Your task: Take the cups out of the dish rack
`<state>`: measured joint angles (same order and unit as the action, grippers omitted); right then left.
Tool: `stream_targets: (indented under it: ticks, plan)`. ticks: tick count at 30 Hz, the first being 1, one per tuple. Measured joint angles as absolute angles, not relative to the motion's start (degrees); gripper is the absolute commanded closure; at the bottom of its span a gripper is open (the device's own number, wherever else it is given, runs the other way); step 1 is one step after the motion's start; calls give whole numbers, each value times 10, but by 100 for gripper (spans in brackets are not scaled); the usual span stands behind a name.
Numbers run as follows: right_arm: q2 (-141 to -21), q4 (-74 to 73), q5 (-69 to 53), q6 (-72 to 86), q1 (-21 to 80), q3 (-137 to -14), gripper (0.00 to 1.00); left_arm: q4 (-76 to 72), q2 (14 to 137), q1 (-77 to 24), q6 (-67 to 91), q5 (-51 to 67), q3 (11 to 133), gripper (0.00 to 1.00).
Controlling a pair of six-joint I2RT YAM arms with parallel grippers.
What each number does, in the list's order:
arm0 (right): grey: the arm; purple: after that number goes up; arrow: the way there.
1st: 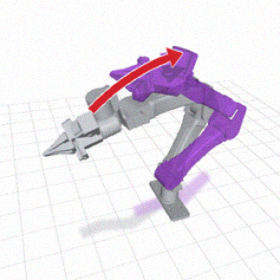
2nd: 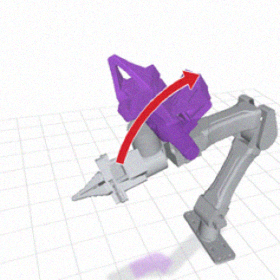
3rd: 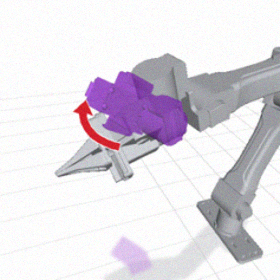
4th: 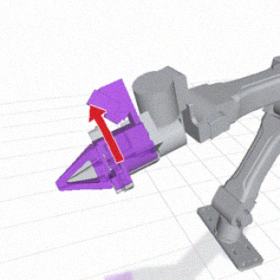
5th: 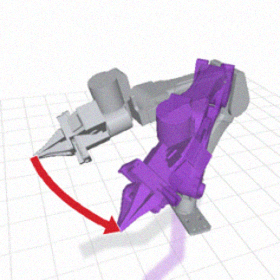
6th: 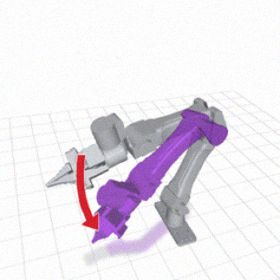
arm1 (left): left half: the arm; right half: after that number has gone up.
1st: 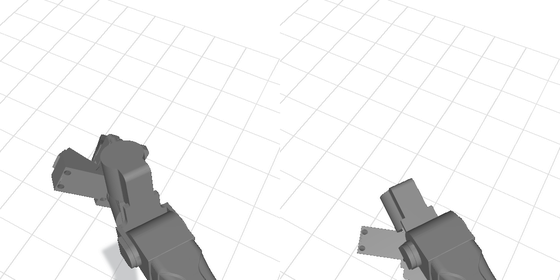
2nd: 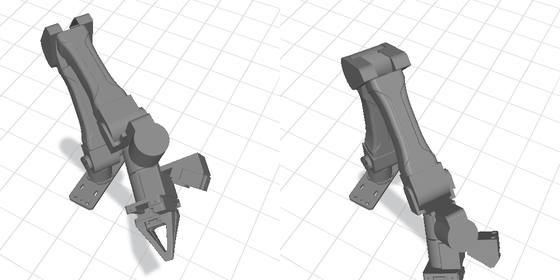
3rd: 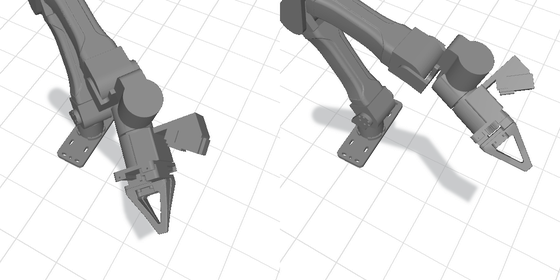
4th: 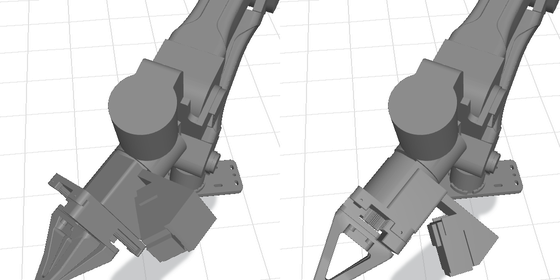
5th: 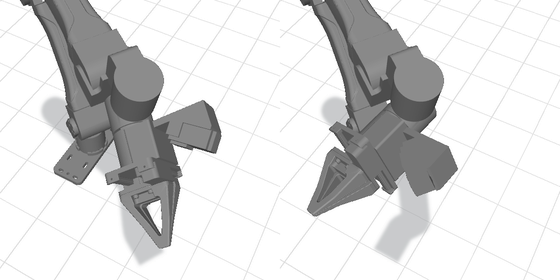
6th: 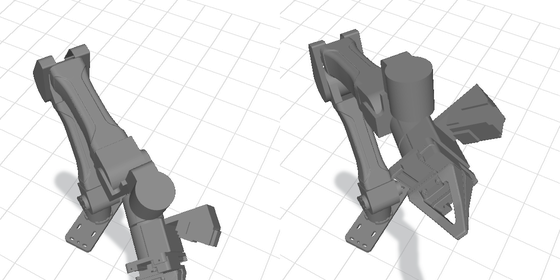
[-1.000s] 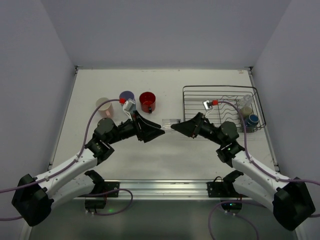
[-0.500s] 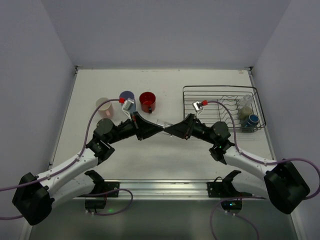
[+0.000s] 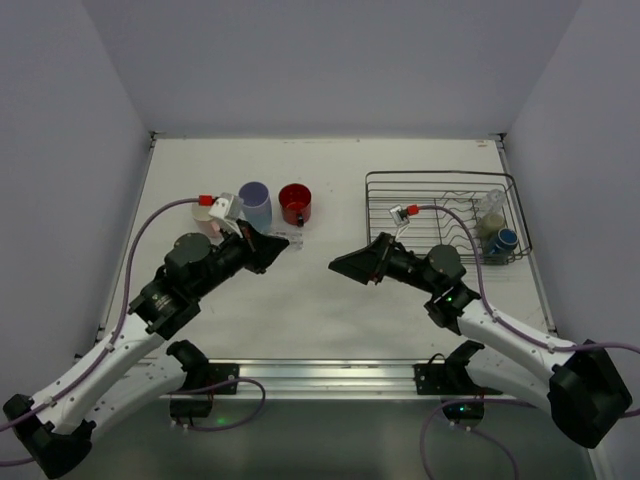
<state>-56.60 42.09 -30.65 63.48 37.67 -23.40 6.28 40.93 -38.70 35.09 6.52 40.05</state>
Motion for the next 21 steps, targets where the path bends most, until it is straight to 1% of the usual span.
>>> stream_targets:
  ticks: [4,9,12,16,20,21]
  plan:
    - [-521,332,-271,580,377,-247,1,214,434,-387,312,-49,464,100]
    - [-463,218,-219,514,377,-273,1,319,513,-386,293,-114,474,100]
    - [-432,162,-193,482,377,-283,1,343,568,-377,285,-137,474,100]
    - [-401,104,-165,453,377,-284,1,340,639,-341,271,-141,473,100]
    - [-388,74,-152,437,377,-284,1,334,691,-310,259,-140,470,100]
    - [-388,71,-149,435,377,-283,1,333,701,-306,258,-140,470,98]
